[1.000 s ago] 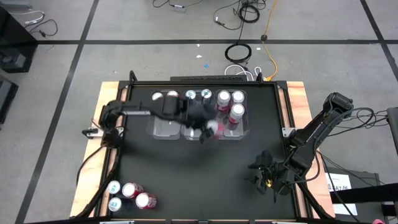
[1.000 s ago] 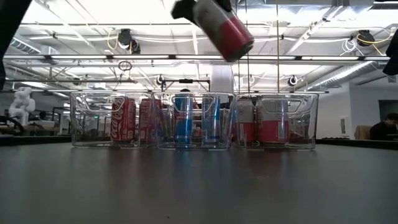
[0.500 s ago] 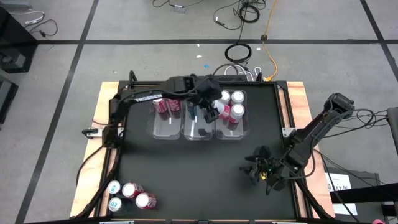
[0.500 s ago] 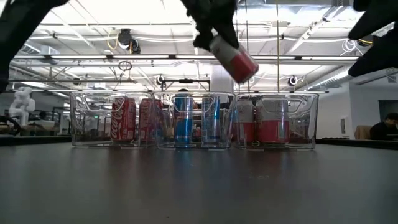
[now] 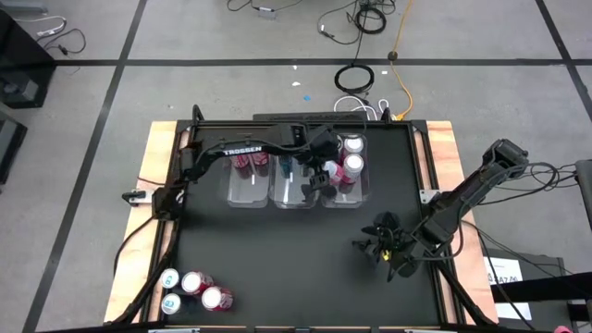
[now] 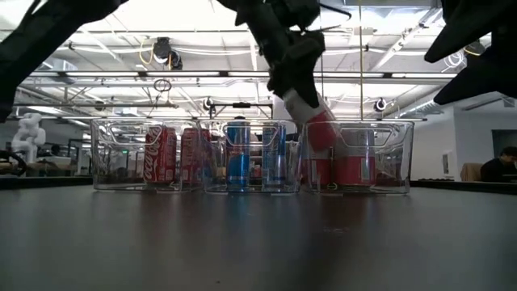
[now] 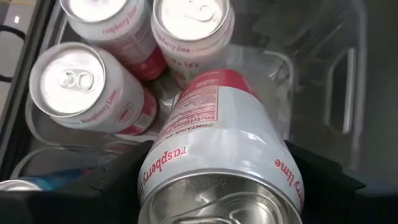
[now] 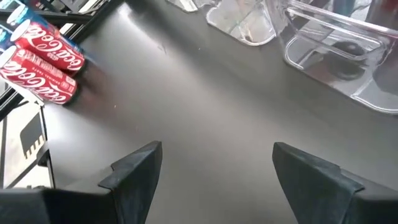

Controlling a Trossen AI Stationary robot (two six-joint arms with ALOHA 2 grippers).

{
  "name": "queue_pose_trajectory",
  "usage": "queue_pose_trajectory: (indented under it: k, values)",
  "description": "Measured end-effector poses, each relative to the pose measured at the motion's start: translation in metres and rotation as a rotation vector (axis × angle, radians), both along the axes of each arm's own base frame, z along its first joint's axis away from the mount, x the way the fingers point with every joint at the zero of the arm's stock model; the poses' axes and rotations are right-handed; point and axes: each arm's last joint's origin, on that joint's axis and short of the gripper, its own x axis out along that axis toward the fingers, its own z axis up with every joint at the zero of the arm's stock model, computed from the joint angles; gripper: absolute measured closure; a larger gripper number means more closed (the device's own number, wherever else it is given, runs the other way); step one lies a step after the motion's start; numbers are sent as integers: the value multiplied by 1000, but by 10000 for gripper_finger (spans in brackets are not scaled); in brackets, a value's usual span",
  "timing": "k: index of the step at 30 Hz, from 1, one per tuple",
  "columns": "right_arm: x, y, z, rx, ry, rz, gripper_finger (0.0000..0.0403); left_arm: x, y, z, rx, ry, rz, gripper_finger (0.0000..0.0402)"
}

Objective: Sort soda cans
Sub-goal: Put the pink-white soda can into the right transparent bin

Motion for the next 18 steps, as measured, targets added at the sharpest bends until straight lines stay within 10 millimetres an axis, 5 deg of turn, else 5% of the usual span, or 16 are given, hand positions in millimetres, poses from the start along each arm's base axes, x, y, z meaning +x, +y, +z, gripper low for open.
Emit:
queue_pose_trajectory:
  k: [11, 18]
  values:
    - [2, -2, 0, 3, -3, -9, 106, -12, -4, 27, 28, -56, 16, 81]
    - [1, -2, 0, -25, 10, 16, 106, -29, -37, 65, 38, -114, -48, 81]
